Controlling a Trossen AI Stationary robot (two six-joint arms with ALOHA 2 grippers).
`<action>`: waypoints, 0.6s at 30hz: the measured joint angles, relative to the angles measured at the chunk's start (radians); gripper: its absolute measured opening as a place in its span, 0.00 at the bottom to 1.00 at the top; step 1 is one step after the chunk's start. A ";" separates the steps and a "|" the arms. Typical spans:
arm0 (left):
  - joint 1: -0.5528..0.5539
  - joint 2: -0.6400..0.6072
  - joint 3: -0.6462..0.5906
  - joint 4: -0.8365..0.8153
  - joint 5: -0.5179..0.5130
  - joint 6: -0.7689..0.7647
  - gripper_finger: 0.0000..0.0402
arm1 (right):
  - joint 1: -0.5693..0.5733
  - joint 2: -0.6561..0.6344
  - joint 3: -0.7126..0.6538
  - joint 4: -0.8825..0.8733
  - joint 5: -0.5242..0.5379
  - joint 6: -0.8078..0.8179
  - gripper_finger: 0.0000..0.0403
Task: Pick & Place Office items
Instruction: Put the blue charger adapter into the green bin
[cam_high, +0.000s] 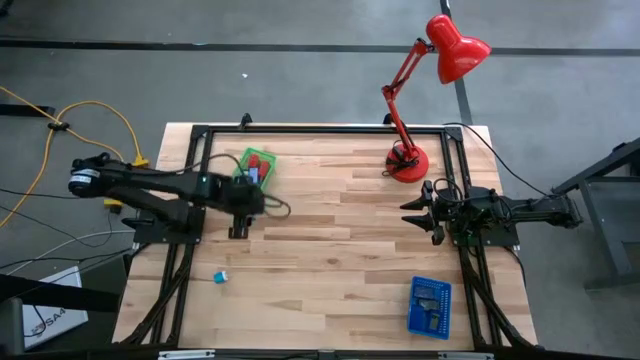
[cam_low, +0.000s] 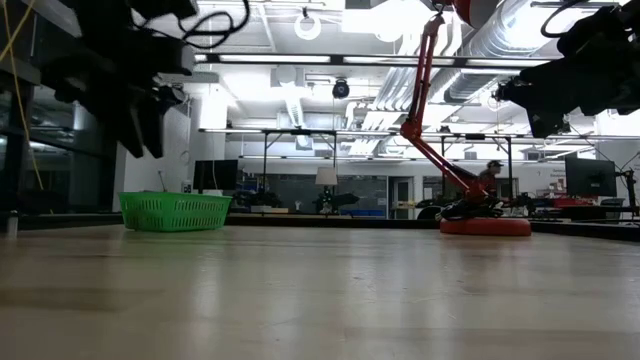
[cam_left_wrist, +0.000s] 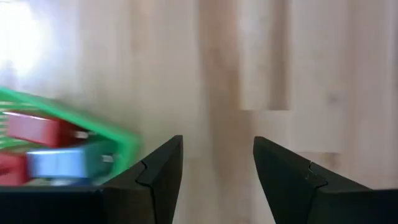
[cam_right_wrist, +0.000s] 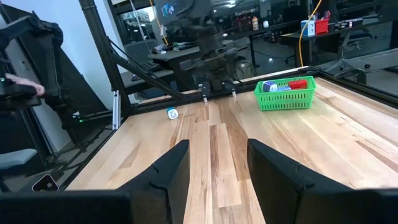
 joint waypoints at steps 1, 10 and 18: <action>-0.032 0.000 0.000 -0.008 0.000 -0.036 0.46 | 0.000 0.000 0.000 0.000 0.000 0.000 0.36; -0.305 0.000 0.000 -0.023 0.001 -0.385 0.46 | 0.000 0.000 0.000 0.000 0.000 0.000 0.36; -0.513 0.000 0.001 -0.055 0.072 -0.745 0.46 | 0.000 0.000 0.000 0.000 0.000 0.000 0.36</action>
